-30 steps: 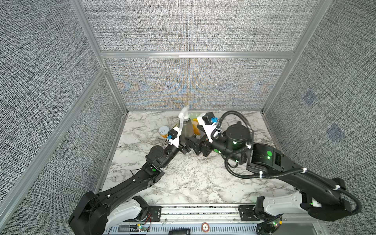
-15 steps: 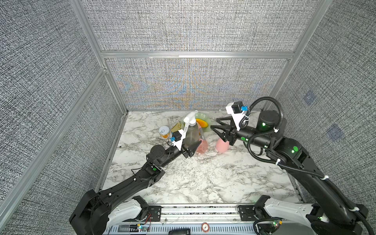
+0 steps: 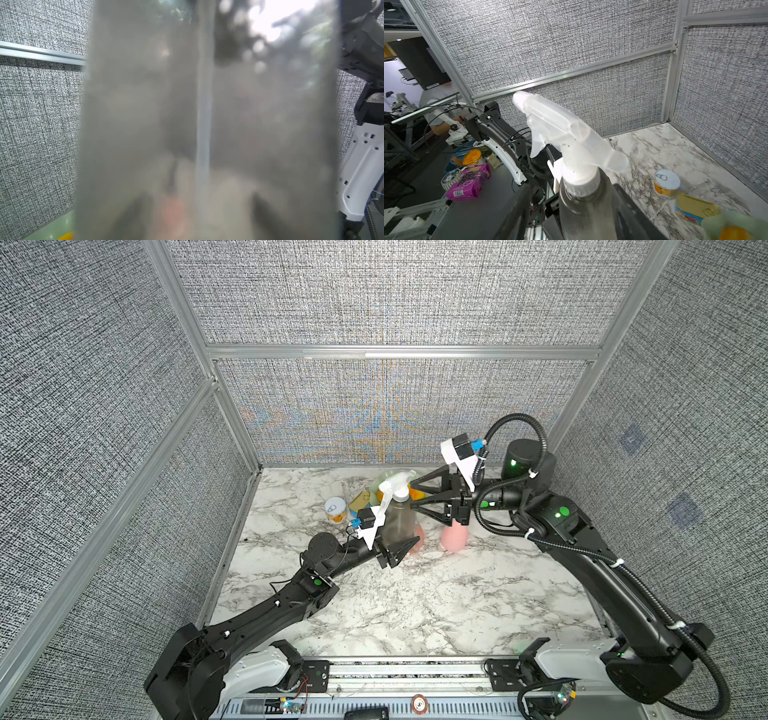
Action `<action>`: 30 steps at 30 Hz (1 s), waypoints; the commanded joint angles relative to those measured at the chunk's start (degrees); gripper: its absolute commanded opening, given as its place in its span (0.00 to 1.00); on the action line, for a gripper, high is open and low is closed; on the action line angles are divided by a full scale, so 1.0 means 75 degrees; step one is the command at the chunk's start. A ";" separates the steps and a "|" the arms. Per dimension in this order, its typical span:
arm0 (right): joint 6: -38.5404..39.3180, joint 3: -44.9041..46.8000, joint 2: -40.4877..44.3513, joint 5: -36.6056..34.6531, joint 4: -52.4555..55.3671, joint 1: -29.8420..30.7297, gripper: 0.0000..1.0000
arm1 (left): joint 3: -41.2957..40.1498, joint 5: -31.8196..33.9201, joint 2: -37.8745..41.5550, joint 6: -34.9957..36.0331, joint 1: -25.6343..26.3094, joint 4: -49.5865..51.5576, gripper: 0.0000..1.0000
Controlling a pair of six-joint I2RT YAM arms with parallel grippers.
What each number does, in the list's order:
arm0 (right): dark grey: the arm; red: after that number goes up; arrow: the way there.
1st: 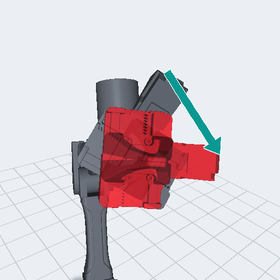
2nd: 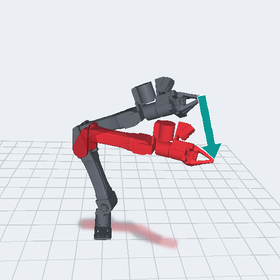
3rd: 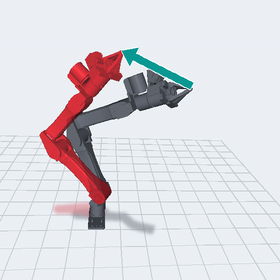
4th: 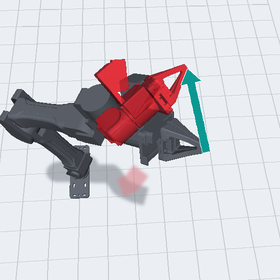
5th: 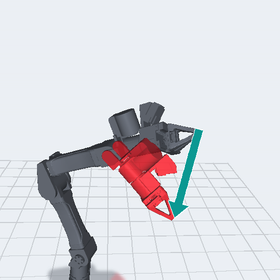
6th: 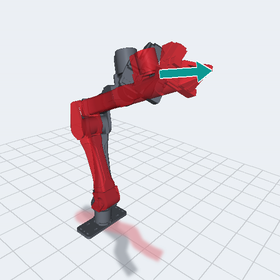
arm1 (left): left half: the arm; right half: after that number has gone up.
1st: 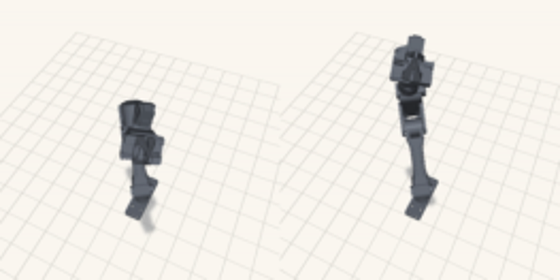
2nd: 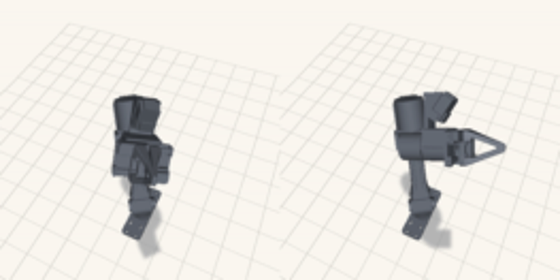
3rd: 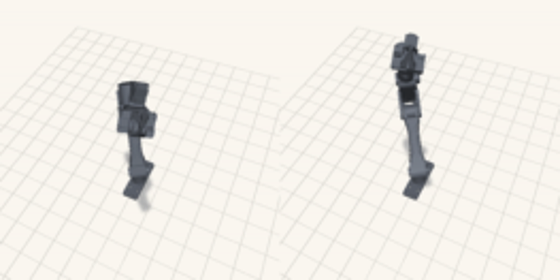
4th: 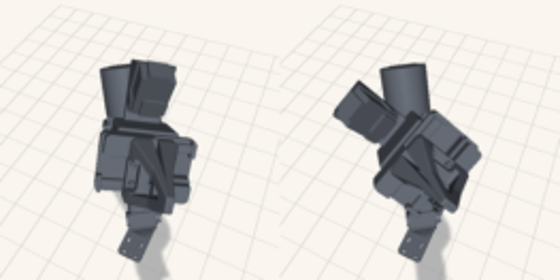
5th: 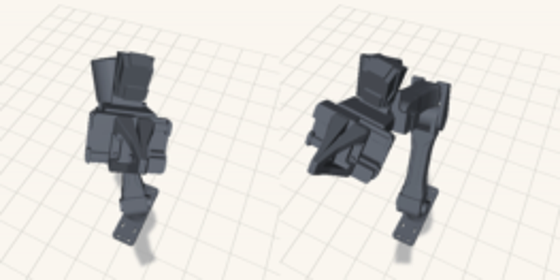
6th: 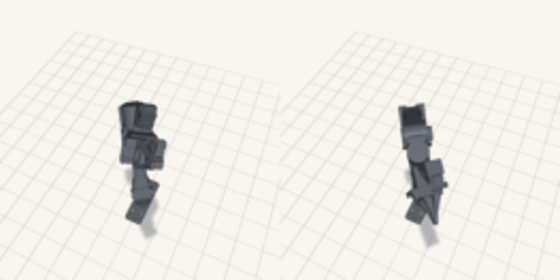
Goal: Attach spray nozzles to spray bottles
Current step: Screw the spray nozzle on the spray bottle.
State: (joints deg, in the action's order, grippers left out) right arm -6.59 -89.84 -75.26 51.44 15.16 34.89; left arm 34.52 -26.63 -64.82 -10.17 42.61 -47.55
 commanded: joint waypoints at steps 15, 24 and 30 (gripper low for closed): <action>0.0585 -0.0462 -0.0513 -0.0279 0.0147 0.0567 0.25 | 0.0153 -0.0518 -0.0179 -0.0426 0.0003 -0.0422 0.38; 0.0266 0.0652 -0.0140 -0.2487 -0.0559 0.1264 0.07 | 0.0188 -0.0169 -0.0139 -0.0402 0.0003 -0.0319 0.38; -0.0191 0.1086 -0.0327 -0.7917 -0.0616 0.2840 0.00 | 0.0196 0.0486 -0.0040 -0.0122 0.0002 -0.0109 0.38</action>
State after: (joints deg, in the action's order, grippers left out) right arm -4.84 -82.61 -75.50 11.22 1.13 51.57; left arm 35.27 -24.86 -65.47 -13.17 42.41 -47.75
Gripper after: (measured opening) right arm 0.286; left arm 0.755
